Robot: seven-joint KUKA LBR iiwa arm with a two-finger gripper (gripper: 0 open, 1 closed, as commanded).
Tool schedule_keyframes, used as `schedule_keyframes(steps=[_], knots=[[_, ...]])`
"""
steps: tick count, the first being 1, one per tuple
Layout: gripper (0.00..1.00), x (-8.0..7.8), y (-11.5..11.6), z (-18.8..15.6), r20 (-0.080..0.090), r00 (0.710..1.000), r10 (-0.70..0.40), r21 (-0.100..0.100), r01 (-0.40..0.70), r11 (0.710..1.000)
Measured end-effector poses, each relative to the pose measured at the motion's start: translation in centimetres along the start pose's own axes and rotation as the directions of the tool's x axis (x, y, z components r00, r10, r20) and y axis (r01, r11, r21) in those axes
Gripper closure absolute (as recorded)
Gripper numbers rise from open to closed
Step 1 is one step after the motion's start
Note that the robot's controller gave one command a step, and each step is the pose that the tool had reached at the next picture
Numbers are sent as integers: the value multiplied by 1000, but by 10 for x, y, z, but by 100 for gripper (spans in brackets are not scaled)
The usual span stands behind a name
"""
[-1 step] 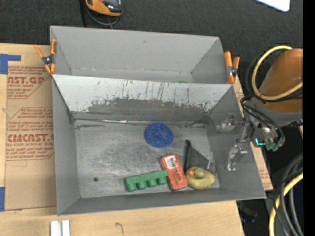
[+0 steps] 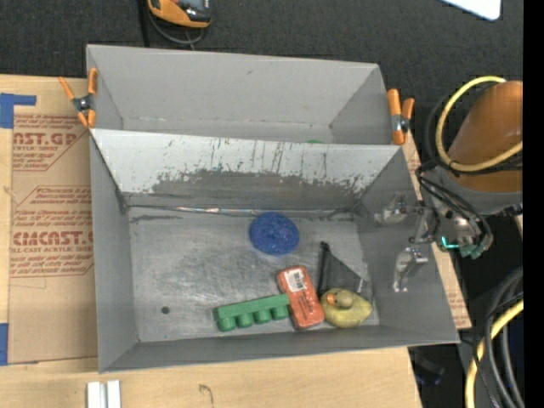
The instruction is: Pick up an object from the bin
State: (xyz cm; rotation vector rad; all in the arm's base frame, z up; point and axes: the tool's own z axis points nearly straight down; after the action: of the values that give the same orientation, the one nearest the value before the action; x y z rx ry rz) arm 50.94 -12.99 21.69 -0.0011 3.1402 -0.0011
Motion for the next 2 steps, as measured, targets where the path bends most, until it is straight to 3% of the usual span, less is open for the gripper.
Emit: schedule_keyframes(steps=[1,2], knots=[[0,-21,7,38,9,999,-48,3,48,999],[0,-42,15,57,-8,999,-42,-4,42,999]])
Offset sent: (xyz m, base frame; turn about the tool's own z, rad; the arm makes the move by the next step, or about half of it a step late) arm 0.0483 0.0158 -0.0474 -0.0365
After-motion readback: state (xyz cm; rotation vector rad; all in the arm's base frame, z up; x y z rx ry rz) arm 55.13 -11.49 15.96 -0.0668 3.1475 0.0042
